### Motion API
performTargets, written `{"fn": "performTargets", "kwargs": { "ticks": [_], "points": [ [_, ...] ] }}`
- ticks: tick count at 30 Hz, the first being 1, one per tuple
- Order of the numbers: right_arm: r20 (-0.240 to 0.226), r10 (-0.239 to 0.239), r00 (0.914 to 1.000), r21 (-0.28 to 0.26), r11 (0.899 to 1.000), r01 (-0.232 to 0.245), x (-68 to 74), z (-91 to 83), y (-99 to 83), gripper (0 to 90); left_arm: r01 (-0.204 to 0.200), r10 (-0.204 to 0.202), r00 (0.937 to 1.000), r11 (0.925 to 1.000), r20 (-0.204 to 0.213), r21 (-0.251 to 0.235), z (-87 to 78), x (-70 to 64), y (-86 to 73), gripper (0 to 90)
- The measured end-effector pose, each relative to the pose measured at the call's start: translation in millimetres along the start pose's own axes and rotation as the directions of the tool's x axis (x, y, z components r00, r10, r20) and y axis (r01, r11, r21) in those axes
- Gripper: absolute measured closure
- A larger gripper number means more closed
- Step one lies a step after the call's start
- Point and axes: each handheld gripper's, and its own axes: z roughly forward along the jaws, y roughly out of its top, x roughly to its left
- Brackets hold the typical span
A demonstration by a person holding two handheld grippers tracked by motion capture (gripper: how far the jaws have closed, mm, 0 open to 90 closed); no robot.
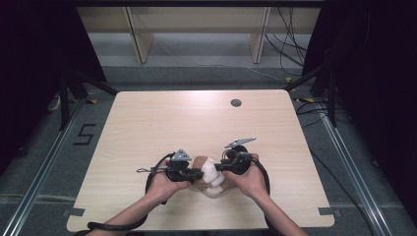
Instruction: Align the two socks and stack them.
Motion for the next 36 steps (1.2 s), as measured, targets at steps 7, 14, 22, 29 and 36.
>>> {"fn": "performTargets", "kwargs": {
  "ticks": [7,14,22,29,36],
  "points": [
    [0.056,0.035,0.9978,-0.091,0.995,-0.03,-28.8,-34.4,0.8,52.7,-0.019,0.019,0.9998,0.9994,-0.005,0.029,-0.6,0.0,2.1,76.9],
    [0.112,0.267,0.9572,-0.093,0.962,-0.258,-92.8,-65.9,-38.0,42.8,-0.023,0.023,0.9997,0.9994,-0.009,0.027,-0.5,-0.3,1.7,76.9],
    [-0.028,0.397,0.9173,-0.043,0.916,-0.398,-101.3,-56.0,-63.3,42.2,-0.023,0.024,0.9997,0.9992,-0.012,0.032,-0.2,-0.6,2.6,76.9],
    [-0.035,0.44,0.8973,-0.01,0.898,-0.441,-98.0,-43.7,-69.4,44.5,-0.018,0.019,0.9998,0.9993,-0.012,0.031,-0.5,-0.6,2.1,76.9],
    [-0.081,0.514,0.8542,0.007,0.857,-0.515,-93.1,-39.9,-70.7,53.6,-0.017,0.017,0.9998,0.9994,-0.012,0.03,-0.5,-0.5,1.9,76.9]
  ]
}}
